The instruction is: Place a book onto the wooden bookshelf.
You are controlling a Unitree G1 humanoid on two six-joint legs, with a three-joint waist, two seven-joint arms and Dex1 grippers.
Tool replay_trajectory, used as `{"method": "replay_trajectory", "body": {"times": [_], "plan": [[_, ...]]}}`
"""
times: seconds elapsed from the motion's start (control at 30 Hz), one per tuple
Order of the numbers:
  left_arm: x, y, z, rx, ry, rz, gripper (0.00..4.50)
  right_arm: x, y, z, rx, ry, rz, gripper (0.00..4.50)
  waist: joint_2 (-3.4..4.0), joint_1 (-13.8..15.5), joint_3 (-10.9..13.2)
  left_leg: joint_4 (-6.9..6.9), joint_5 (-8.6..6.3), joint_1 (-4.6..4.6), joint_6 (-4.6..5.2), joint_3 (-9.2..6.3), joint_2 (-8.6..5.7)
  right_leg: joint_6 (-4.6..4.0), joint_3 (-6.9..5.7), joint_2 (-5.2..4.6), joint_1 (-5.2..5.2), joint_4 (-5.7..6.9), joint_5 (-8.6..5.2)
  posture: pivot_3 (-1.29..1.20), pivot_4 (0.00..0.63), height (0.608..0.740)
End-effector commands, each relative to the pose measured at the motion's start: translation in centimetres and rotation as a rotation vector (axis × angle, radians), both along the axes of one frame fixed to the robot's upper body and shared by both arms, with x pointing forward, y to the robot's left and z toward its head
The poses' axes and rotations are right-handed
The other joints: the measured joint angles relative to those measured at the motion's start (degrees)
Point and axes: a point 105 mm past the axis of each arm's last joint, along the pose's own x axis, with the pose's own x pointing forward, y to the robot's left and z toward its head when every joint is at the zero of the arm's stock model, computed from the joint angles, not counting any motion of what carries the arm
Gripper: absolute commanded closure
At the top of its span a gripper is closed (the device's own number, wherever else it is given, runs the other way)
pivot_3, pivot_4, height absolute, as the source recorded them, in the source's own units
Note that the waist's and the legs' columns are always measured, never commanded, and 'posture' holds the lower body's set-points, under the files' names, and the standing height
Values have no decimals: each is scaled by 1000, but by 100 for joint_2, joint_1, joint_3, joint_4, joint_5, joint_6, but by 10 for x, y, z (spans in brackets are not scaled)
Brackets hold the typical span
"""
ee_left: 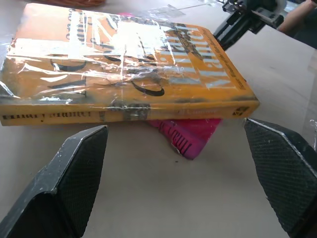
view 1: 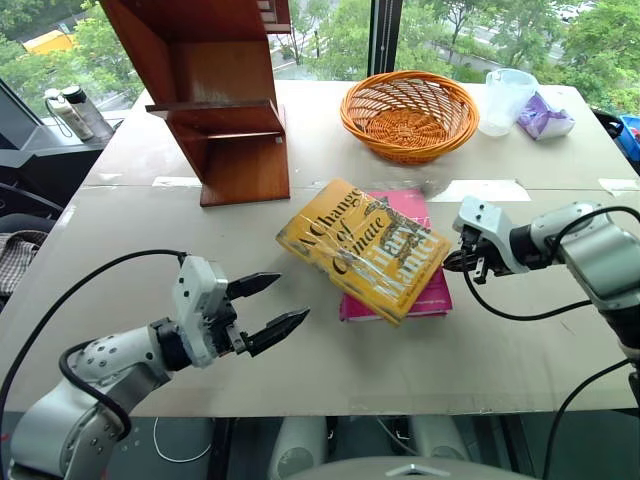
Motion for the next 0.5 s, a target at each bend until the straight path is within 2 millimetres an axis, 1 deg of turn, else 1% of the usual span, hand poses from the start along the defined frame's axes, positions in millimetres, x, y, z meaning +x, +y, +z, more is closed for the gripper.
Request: {"method": "replay_trajectory", "body": {"times": [0.03,0.1,0.2,0.23,0.27,0.3,0.43,0.5], "plan": [[-1,8,4,-69,39,39,0,-16,-13,23,36,-117,3,4466,0,26,0,0,0,-2,0,-1,-1,0,-1,-2,0,-1,0,0,150,733],[0,14,1,-101,87,68,0,-27,-26,31,54,-183,3,4466,0,107,0,0,0,-5,0,-5,-4,1,-8,-8,1,-4,-1,0,150,733],[5,23,-7,-144,162,136,0,-62,-36,44,175,-195,62,4466,-1,149,-1,-1,-1,-6,2,-4,-5,3,-9,-5,3,-10,-2,0,150,733],[8,25,-10,-171,192,161,0,-73,-39,50,232,-202,65,3937,-1,164,-1,-1,-1,-2,2,-7,-5,4,-11,-4,8,-10,-2,0,150,733],[9,25,-12,-201,219,170,0,-82,-42,57,278,-224,74,3639,-3,155,-2,-1,-1,-1,2,-11,-5,9,-14,-2,10,-12,-6,0,150,733],[11,24,-12,-228,241,172,0,-87,-44,61,307,-253,77,3195,-6,152,-4,0,-1,1,2,-15,-3,17,-14,1,14,-11,-10,0,150,733],[25,19,-11,-379,370,182,0,-102,-52,68,383,-319,43,1475,-17,138,-10,7,-1,26,2,-24,2,22,-16,6,38,-5,-12,0,150,733],[30,17,-14,-420,449,173,0,-106,-51,73,413,-362,38,474,-16,139,-9,5,-2,63,1,-27,4,22,-19,3,73,-5,-14,0,150,733]]}}
